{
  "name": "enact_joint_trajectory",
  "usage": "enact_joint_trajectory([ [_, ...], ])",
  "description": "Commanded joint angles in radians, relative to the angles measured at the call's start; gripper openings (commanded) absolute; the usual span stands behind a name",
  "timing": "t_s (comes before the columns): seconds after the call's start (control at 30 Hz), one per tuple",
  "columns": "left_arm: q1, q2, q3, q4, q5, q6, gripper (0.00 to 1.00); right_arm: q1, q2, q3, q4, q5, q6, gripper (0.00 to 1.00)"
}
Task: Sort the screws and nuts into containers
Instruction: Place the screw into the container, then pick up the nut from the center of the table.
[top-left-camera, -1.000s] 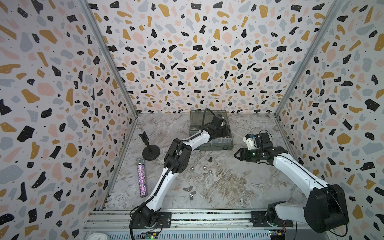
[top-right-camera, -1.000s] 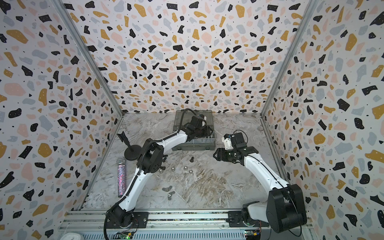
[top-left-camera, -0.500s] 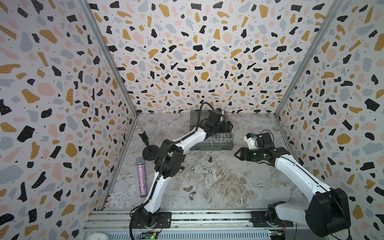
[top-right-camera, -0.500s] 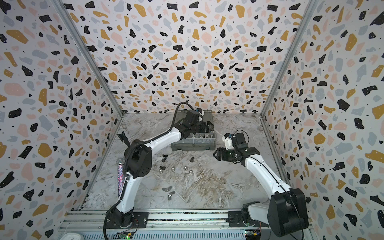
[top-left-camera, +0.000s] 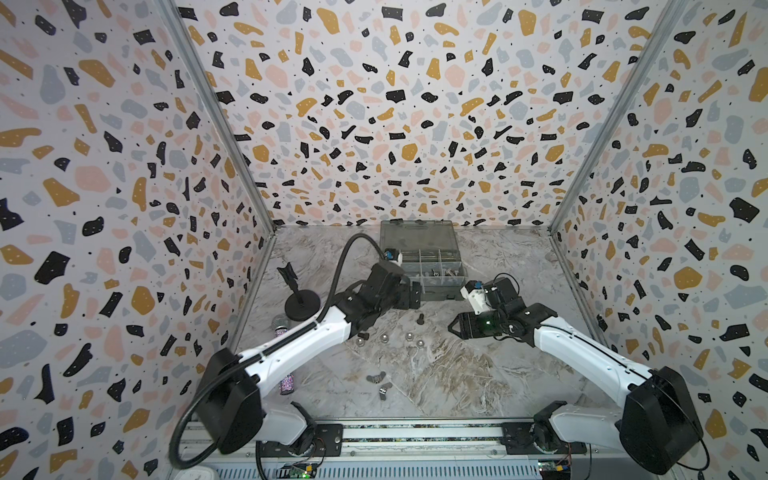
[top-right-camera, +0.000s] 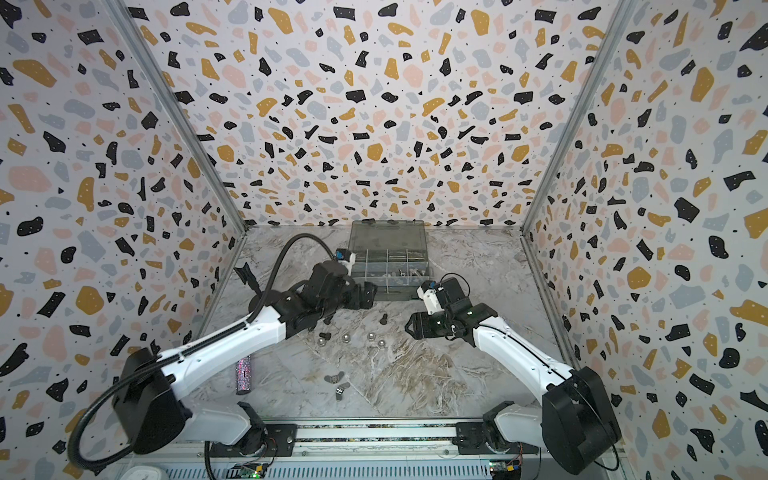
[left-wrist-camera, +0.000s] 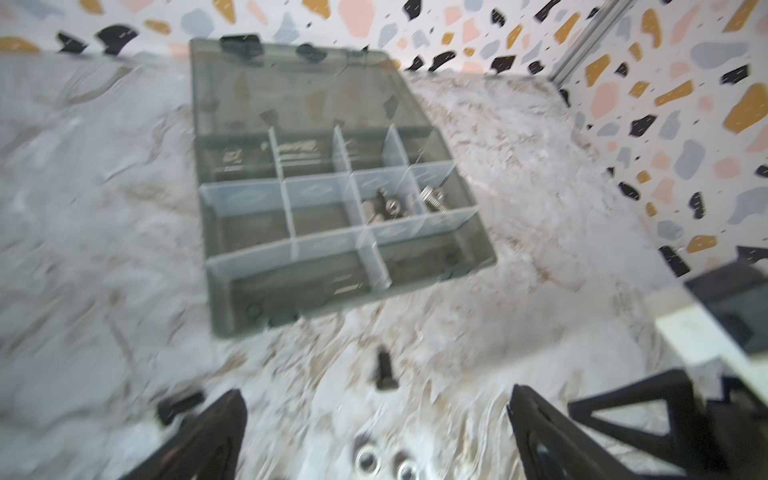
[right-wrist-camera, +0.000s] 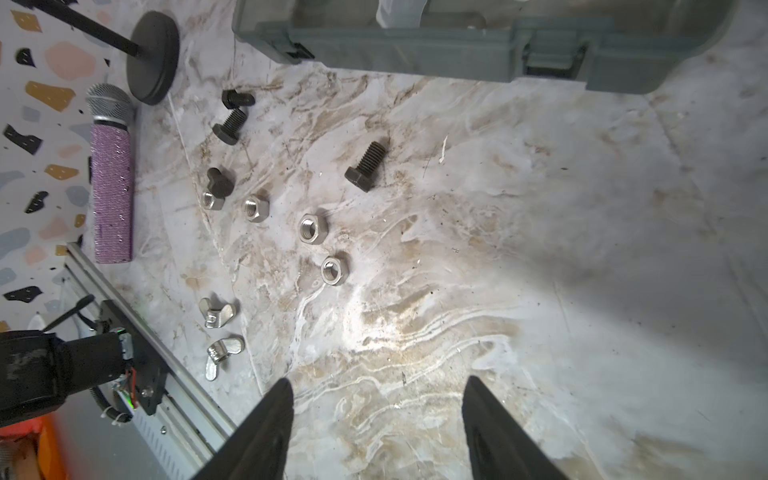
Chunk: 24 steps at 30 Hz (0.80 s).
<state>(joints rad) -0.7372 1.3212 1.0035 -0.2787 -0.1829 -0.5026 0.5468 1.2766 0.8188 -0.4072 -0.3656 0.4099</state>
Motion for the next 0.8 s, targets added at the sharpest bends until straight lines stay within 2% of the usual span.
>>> enact_joint_trajectory([
  [0.0, -0.015, -0.144, -0.121, -0.048, -0.089, -0.06, 1.0, 0.067, 0.047, 0.034, 0.016, 0.054, 0.019, 0.67],
  [0.1, -0.024, -0.261, -0.212, -0.061, -0.089, -0.097, 1.0, 0.119, 0.108, 0.061, 0.018, 0.081, 0.024, 0.66],
  [0.27, -0.03, -0.368, -0.288, -0.087, -0.083, -0.122, 1.0, 0.176, 0.2, 0.107, 0.027, 0.102, 0.036, 0.67],
  [0.57, -0.031, -0.358, -0.332, -0.08, -0.104, -0.108, 1.0, 0.192, 0.291, 0.214, -0.016, 0.158, 0.014, 0.68],
  [0.77, -0.032, -0.359, -0.327, -0.066, -0.117, -0.107, 1.0, 0.194, 0.37, 0.27, -0.033, 0.161, -0.004, 0.62],
])
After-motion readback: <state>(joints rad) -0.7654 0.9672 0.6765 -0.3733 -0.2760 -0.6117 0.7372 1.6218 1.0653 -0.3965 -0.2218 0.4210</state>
